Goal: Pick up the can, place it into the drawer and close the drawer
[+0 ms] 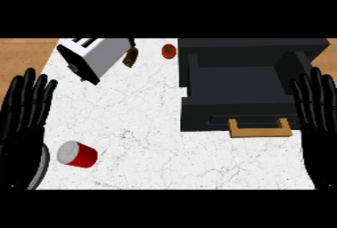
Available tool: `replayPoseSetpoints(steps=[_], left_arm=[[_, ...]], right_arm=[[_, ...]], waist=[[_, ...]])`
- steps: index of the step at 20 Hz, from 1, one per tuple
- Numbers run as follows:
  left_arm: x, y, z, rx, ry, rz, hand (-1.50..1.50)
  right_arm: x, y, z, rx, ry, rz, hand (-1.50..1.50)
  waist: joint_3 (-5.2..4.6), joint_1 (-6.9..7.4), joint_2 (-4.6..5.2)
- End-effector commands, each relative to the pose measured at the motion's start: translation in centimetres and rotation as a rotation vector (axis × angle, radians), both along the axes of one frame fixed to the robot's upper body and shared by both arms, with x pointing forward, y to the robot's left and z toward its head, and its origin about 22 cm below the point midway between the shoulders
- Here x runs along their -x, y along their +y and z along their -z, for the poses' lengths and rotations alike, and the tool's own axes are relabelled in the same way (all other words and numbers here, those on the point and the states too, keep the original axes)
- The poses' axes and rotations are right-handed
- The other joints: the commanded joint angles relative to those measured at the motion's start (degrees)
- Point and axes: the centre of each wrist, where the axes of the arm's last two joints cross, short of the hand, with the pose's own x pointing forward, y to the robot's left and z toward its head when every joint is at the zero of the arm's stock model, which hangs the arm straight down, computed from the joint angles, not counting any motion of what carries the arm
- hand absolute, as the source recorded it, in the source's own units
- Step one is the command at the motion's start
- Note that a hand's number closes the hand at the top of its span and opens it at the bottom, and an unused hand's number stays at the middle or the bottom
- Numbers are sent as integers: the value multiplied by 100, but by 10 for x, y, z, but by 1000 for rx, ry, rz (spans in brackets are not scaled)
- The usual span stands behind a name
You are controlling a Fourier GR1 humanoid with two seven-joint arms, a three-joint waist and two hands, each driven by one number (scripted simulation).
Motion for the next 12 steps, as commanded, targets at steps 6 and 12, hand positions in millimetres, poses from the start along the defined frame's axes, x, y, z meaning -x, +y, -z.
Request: replayPoseSetpoints(steps=[6,12], left_arm=[[76,66,3,42,34,-64,-150],[95,93,25,132,406,-284,-150]], right_arm=[[8,-9,7,-52,15,25,-150],[11,-20,19,-81,296,160,-150]], waist=[[-119,172,111],[-117,150,119]])
